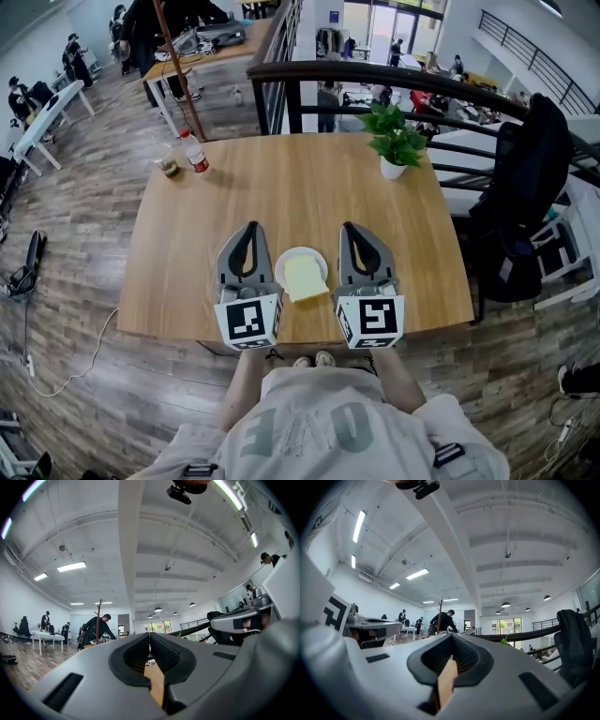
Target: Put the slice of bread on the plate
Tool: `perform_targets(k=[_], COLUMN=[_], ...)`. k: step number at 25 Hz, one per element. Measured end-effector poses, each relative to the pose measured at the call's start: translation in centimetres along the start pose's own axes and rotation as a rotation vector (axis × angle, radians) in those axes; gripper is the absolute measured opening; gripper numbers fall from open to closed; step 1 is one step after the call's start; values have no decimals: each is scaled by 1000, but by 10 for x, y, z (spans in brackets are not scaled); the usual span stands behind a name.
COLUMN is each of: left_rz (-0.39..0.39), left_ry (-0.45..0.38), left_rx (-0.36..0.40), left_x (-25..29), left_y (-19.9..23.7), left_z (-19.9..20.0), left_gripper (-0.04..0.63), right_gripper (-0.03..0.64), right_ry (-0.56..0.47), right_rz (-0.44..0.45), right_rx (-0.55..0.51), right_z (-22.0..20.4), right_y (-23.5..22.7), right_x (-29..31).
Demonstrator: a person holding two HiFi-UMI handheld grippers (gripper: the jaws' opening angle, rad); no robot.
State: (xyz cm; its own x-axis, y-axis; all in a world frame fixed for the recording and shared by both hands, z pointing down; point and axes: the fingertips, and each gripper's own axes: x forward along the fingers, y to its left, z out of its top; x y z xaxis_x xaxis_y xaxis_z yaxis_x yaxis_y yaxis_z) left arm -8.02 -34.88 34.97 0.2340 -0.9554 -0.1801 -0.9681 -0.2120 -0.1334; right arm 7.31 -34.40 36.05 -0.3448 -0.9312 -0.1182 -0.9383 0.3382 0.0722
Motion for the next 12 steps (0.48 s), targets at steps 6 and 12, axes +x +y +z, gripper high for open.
perform_targets(k=[6, 12], left_rz=[1, -2], left_ry=[2, -1], left_rx=[11, 12], left_x=[1, 3], left_y=[2, 2], left_z=[0, 3], left_gripper=[9, 9], right_gripper=[18, 17], right_ry=[-2, 2], right_rz=[-2, -7], right_rx=[-12, -27], right_z=[-1, -1], right_y=[1, 0], right_x=[1, 2])
